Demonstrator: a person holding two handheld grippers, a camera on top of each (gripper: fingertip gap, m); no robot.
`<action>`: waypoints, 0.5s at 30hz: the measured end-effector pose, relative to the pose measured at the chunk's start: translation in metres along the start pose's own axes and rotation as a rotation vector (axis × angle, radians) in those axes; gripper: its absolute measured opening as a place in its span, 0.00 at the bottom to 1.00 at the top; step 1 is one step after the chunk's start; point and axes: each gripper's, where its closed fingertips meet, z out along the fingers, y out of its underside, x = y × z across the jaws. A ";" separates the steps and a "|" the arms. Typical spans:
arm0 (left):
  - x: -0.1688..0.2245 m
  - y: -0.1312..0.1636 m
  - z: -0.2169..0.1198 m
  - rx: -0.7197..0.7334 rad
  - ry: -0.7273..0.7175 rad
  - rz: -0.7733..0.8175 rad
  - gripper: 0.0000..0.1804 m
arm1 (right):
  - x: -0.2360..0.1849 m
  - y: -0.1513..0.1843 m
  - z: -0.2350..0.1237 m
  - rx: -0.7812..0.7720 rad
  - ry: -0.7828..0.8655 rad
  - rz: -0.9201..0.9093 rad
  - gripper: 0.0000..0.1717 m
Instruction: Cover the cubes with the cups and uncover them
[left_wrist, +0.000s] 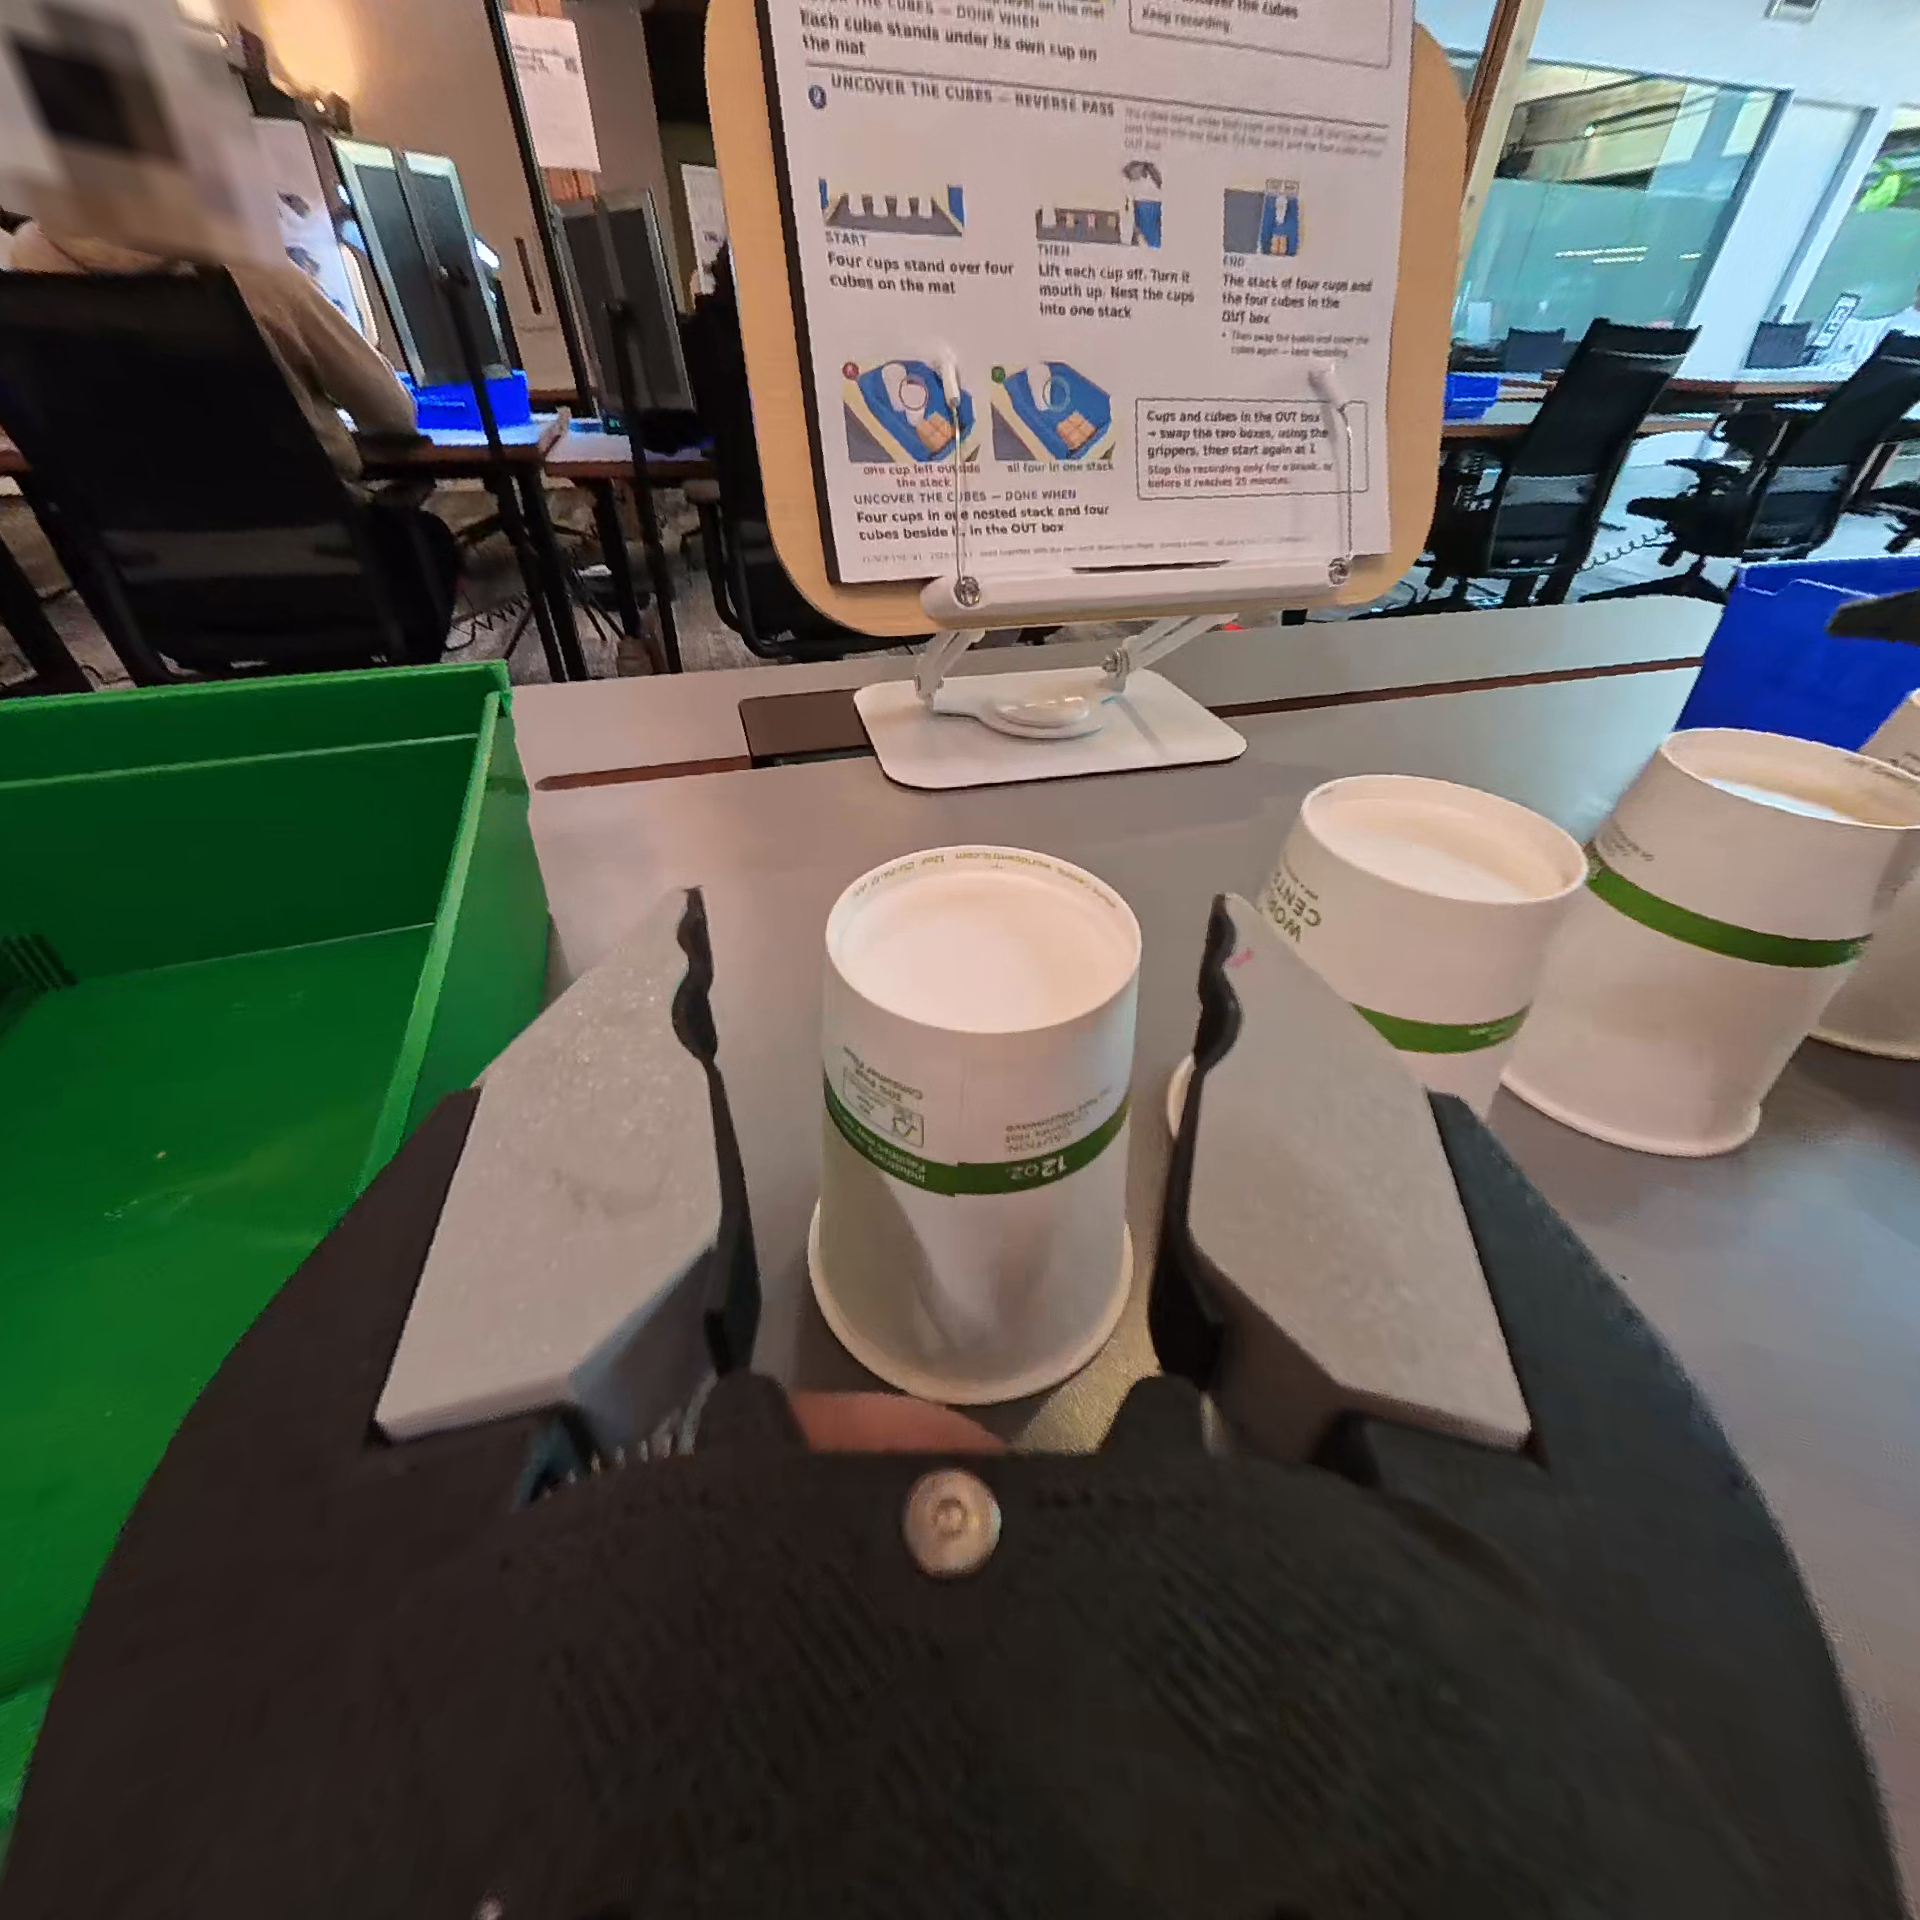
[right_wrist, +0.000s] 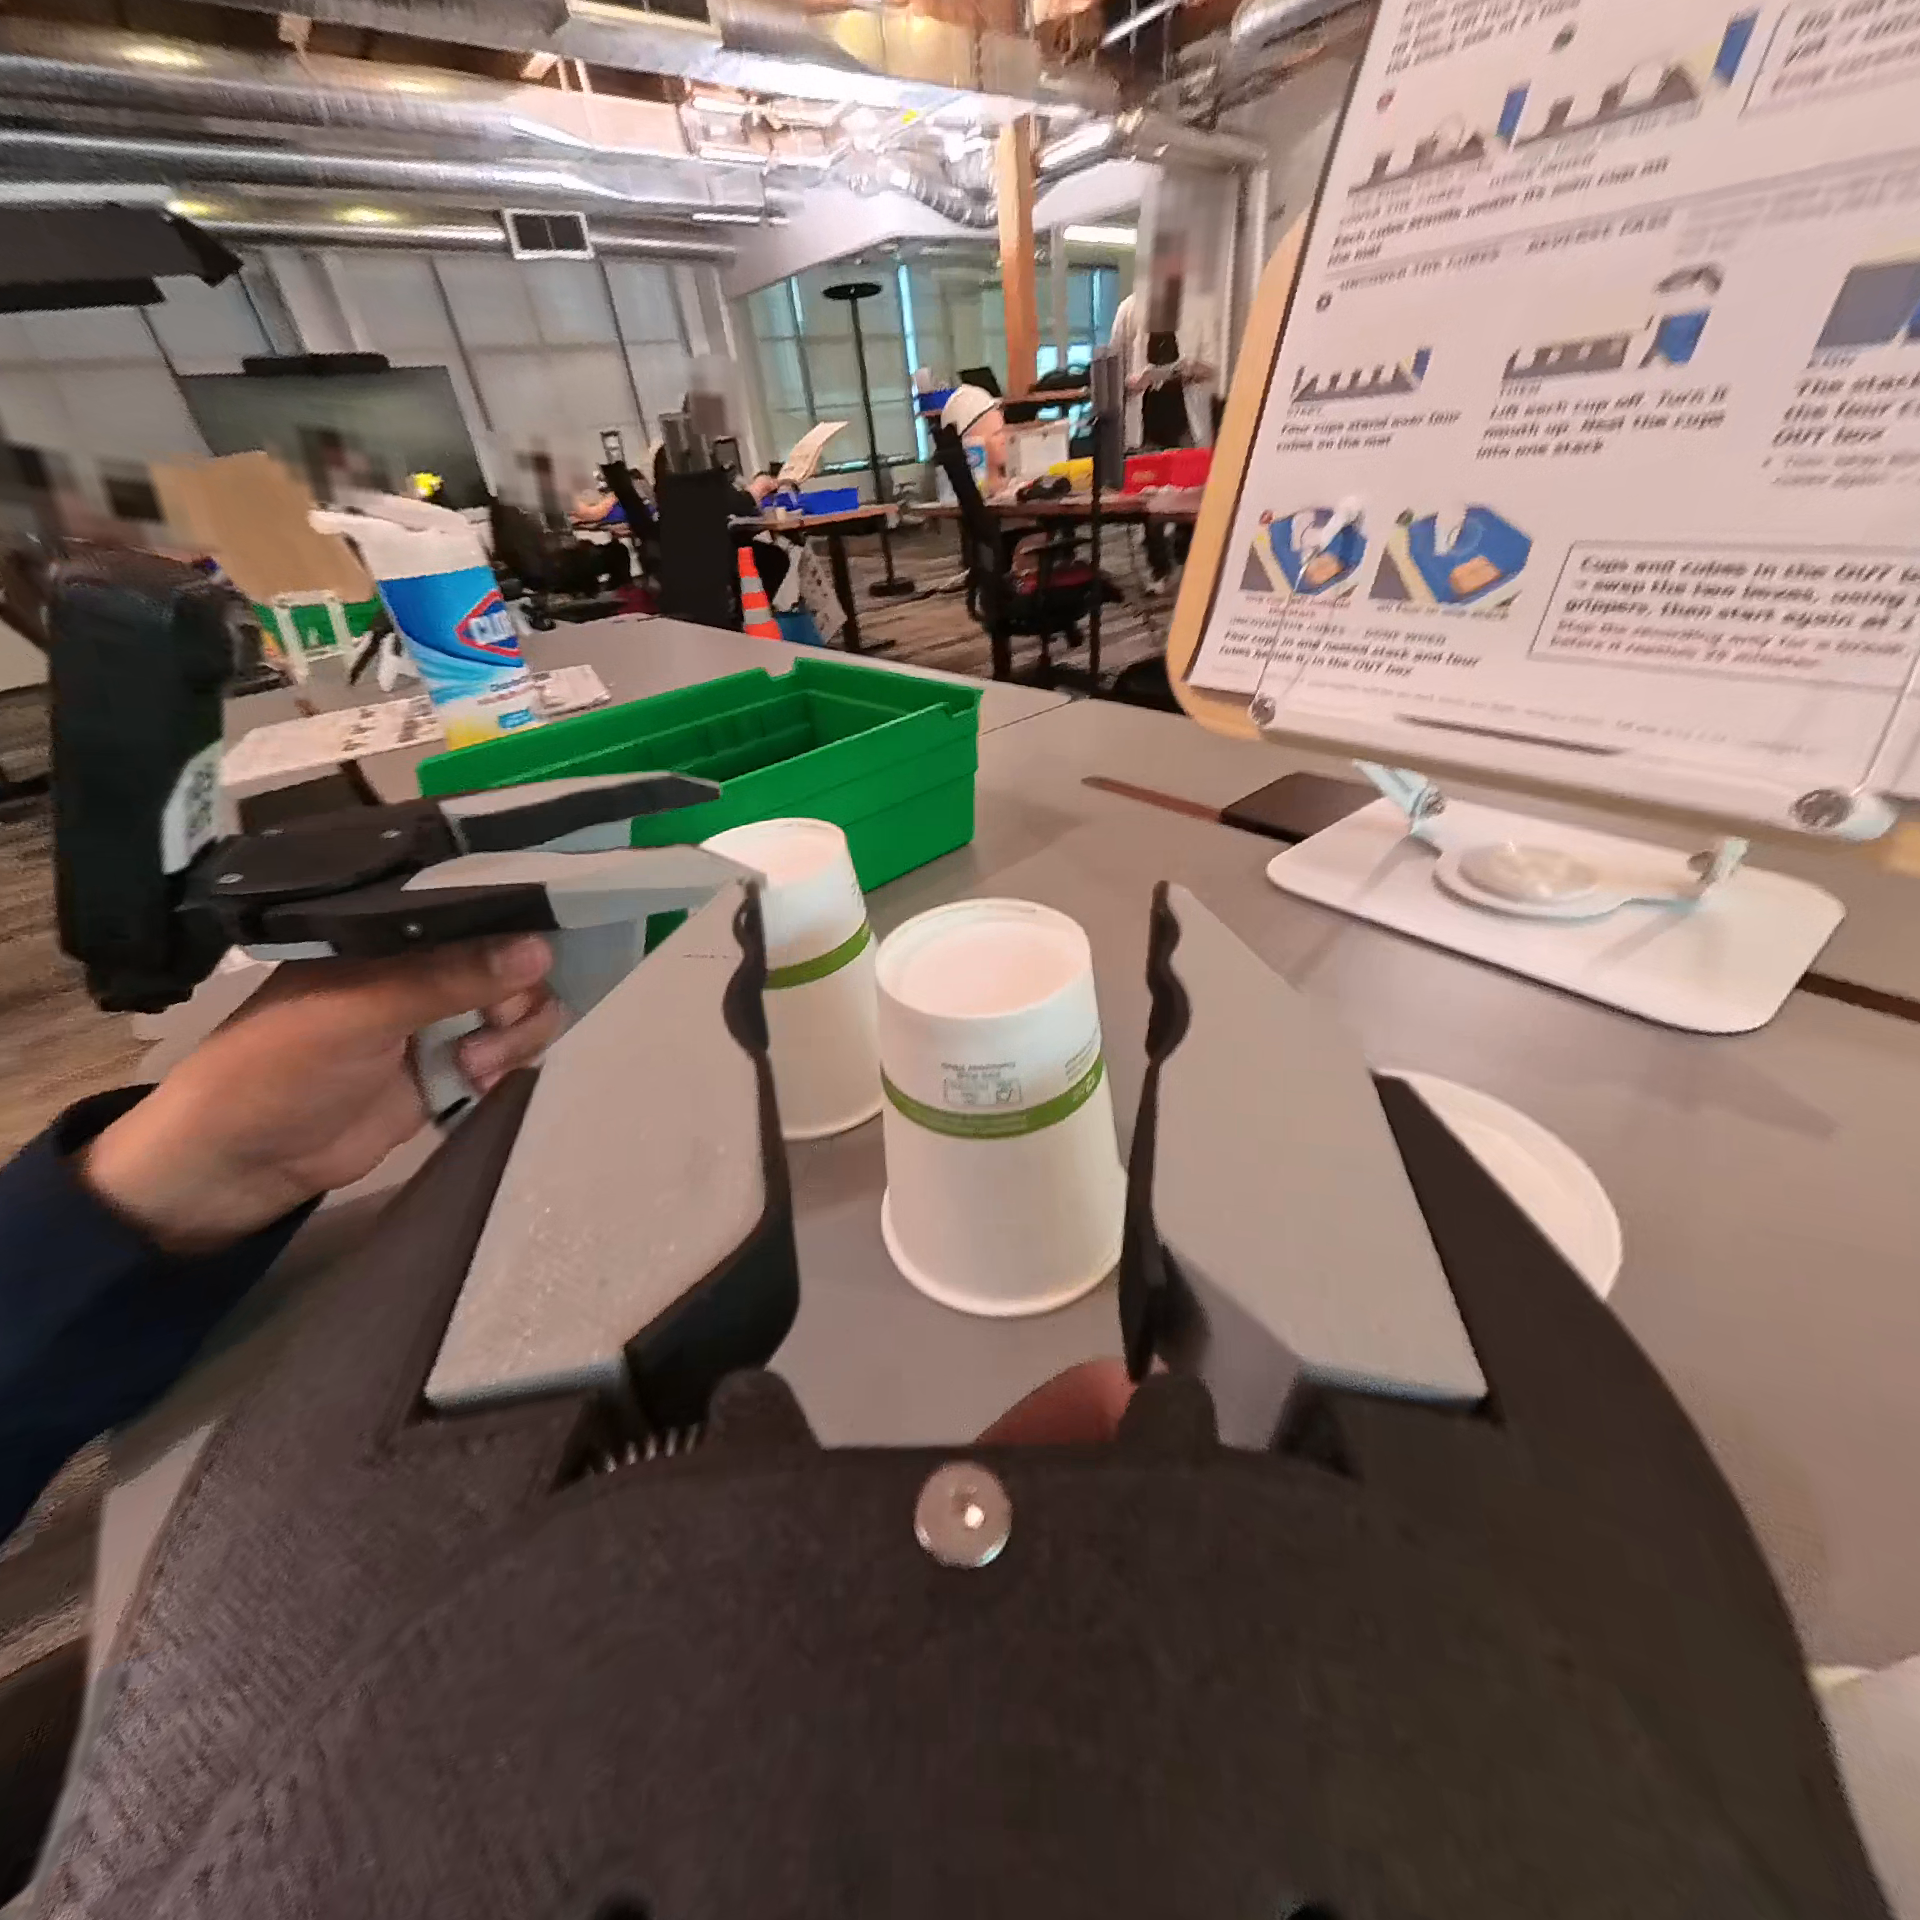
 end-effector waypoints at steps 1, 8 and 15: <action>0.000 -0.001 -0.001 0.008 -0.004 0.006 0.51 | -0.001 0.003 -0.002 -0.015 -0.015 0.012 0.43; -0.002 -0.010 -0.006 0.062 -0.032 0.035 0.50 | 0.031 -0.021 -0.039 0.070 0.084 -0.073 0.46; 0.006 -0.012 -0.006 0.081 -0.008 0.065 0.48 | 0.108 -0.033 -0.096 0.127 0.299 -0.125 0.45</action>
